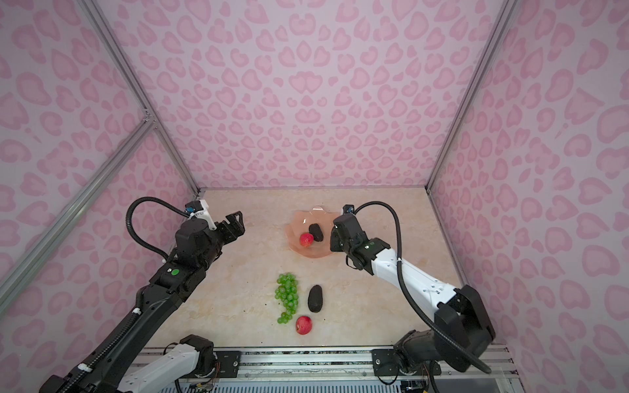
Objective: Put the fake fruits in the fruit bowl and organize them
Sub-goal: 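Grasp a second avocado with the right gripper and place it in the bowl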
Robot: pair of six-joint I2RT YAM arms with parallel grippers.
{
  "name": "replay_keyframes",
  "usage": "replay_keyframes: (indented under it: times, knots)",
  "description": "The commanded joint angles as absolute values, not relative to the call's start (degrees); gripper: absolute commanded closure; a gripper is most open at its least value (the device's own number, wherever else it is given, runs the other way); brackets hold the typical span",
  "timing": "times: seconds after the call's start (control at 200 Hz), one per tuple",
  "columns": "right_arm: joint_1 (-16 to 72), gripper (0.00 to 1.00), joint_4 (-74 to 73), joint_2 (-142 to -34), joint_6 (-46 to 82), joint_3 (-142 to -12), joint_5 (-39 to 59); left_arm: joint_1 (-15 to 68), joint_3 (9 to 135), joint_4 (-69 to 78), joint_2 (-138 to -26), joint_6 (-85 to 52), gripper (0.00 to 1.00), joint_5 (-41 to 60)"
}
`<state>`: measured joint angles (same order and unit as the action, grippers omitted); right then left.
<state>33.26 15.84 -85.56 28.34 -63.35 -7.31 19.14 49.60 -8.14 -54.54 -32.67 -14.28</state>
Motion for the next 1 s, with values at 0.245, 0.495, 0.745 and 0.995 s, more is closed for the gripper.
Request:
replay_keyframes:
  times: [0.245,0.495,0.745,0.995]
  knots:
    - [31.1,0.74,11.2,-107.2,29.1,-76.3,-2.8,19.0,45.3,-13.9,-48.1,-30.4,0.08,-9.4]
    - [30.4,0.66,9.9,-112.9,32.1,-77.8,-3.7,19.0,43.5,-15.9,-46.8,-30.9,0.08,-5.7]
    - [30.0,0.41,9.3,-111.7,32.7,-77.9,-3.5,19.1,43.1,-15.6,-50.1,-32.4,0.08,0.1]
    - [28.9,0.30,9.6,-103.3,30.3,-76.2,-4.2,24.9,44.6,-15.2,-55.9,-33.0,0.10,3.5]
